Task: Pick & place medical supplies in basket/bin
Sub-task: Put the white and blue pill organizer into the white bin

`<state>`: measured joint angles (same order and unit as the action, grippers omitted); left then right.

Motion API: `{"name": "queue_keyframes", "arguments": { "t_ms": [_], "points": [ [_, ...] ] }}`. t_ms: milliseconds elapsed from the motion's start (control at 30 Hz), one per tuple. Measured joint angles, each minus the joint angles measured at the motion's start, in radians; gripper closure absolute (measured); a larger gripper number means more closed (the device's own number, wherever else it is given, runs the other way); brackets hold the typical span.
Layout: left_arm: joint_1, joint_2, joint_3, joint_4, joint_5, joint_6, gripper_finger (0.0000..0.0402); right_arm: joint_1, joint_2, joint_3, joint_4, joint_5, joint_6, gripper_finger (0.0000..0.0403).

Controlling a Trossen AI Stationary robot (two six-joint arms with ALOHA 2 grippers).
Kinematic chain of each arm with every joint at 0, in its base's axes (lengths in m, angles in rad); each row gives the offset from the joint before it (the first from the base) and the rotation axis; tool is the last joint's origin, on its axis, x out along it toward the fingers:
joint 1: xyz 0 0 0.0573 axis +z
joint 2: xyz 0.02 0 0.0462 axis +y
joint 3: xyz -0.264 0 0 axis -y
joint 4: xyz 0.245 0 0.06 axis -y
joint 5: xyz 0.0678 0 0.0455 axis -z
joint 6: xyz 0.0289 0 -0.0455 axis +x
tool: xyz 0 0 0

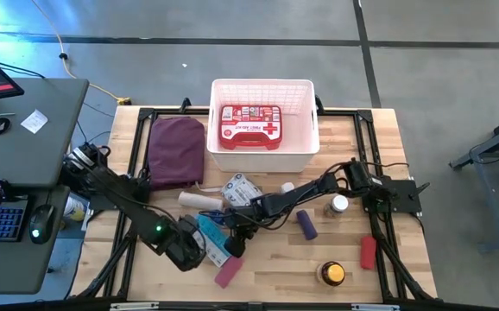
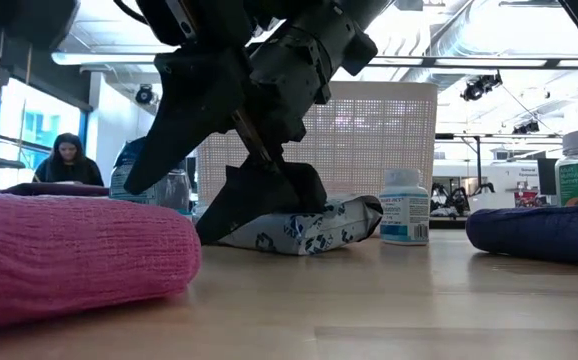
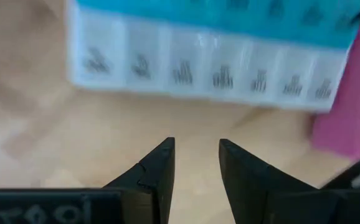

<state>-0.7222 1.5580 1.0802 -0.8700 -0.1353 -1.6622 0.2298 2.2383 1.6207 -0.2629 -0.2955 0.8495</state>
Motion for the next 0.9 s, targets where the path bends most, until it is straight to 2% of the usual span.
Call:
{"name": "queue_keyframes", "arguments": {
  "t_ms": [133, 200, 300, 400, 567, 900],
  "points": [
    [-0.004, -0.003, 0.062, -0.152, -0.136, 0.034, 0.0241, -0.001, 0.000, 0.000, -0.002, 0.000, -0.003, 0.0144],
    [0.005, -0.003, 0.044, -0.191, -0.149, 0.011, 0.0241, -0.001, 0.000, 0.000, -0.002, 0.000, -0.005, 0.0144],
    [0.025, -0.003, -0.035, -0.175, -0.088, -0.020, 0.0241, -0.001, 0.000, 0.000, -0.002, 0.000, -0.005, 0.0144],
    [0.030, -0.001, -0.125, -0.038, -0.024, -0.021, 0.0241, -0.001, 0.000, 0.000, -0.003, -0.001, -0.004, 0.0144],
    [0.028, -0.001, -0.225, 0.135, 0.021, -0.050, 0.0241, -0.001, 0.000, 0.000, -0.003, -0.005, 0.003, 0.0144],
    [0.028, -0.001, -0.254, 0.135, 0.031, -0.071, 0.0241, -0.001, 0.000, 0.000, -0.003, -0.007, 0.005, 0.0144]
  ]
}}
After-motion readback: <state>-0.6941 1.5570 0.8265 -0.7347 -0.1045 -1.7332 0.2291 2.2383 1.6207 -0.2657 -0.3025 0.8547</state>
